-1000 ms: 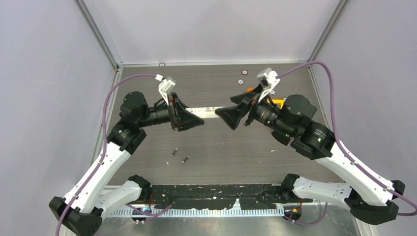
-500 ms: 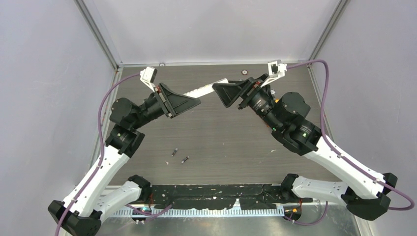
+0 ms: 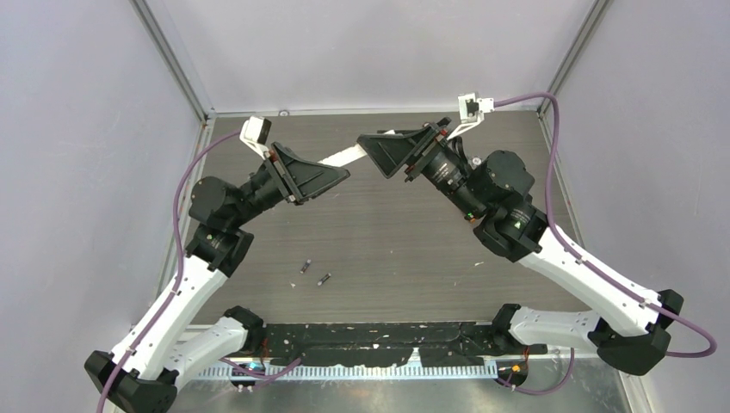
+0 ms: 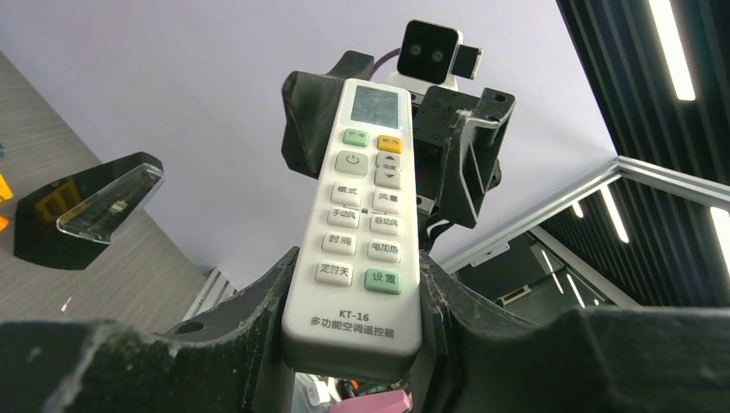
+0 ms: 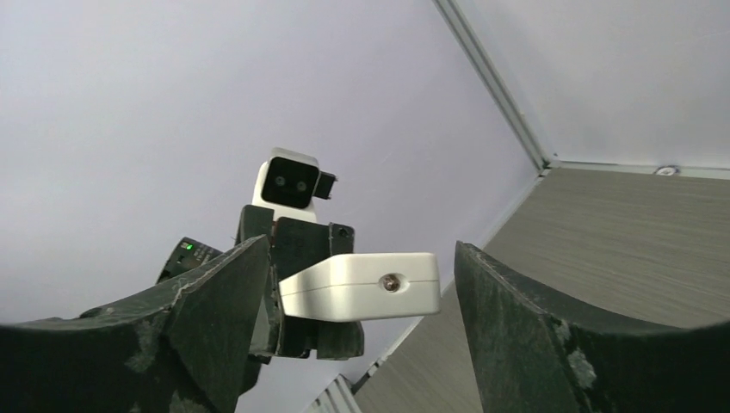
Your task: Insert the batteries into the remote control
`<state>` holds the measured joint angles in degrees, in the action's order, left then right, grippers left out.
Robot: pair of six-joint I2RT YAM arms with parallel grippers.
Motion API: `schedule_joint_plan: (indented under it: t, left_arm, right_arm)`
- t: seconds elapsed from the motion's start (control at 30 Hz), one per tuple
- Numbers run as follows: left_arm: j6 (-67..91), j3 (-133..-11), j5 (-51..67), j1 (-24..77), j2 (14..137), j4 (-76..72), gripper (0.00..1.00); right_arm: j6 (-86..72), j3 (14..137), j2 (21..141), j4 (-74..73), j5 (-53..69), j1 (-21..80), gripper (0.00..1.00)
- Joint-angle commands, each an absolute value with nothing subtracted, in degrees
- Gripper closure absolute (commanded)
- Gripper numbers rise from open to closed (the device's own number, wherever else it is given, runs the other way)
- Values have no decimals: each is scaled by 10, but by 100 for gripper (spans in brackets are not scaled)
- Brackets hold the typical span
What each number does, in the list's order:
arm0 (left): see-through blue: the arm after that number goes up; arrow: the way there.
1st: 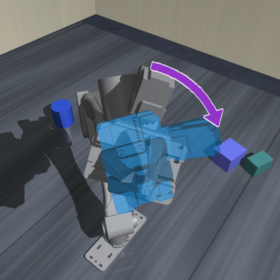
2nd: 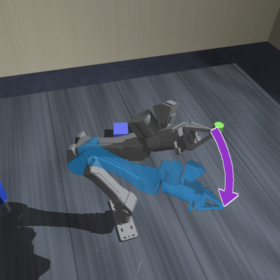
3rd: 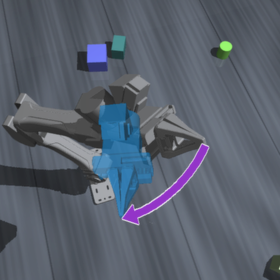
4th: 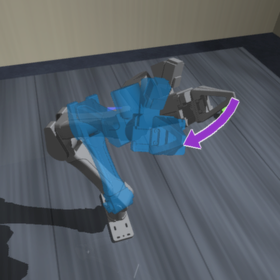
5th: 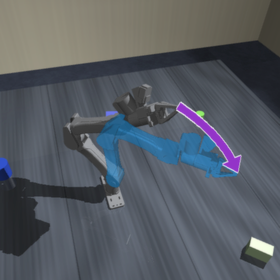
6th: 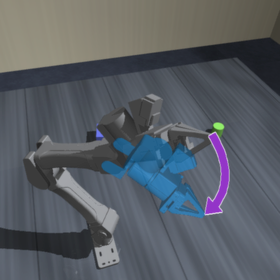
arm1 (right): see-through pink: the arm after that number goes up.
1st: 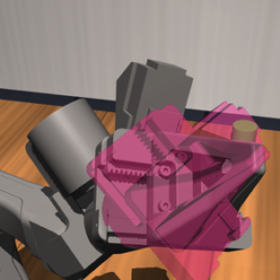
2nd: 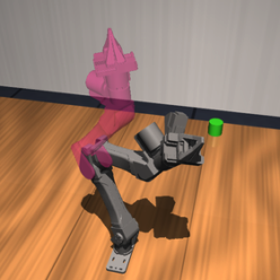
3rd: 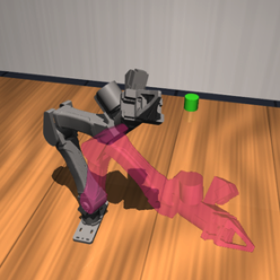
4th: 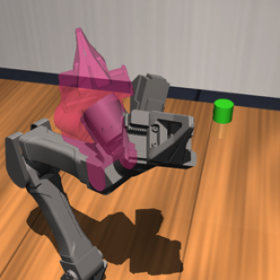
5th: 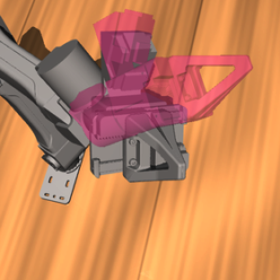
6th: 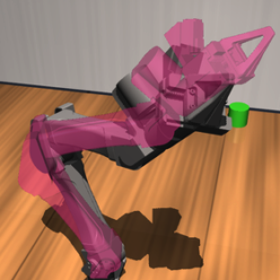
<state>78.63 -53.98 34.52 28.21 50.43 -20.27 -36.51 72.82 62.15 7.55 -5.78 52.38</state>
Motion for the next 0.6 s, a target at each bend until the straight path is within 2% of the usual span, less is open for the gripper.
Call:
schedule_joint_plan:
  t: [0.0, 0.1, 0.17, 0.33, 0.4, 0.5, 0.57]
  left_arm:
    - [796, -538, 345, 279, 494, -255, 100]
    - [793, -537, 348, 279, 495, -255, 100]
    - [790, -536, 350, 279, 496, -255, 96]
    - [732, -541, 359, 279, 487, -208, 63]
    - [681, -550, 351, 279, 473, -151, 49]
    - [619, -552, 347, 279, 458, -114, 23]
    - [569, -555, 353, 279, 451, -86, 13]
  right_arm:
    - [-394, 760, 633, 122, -25, 524, 24]
    - [-407, 759, 637, 130, -15, 523, 37]
    - [-411, 761, 641, 132, -10, 523, 45]
    - [-414, 770, 647, 118, -11, 520, 61]
    - [-415, 779, 650, 104, -11, 518, 65]
    - [-419, 789, 654, 87, -9, 512, 68]
    - [-422, 794, 655, 79, 3, 507, 69]
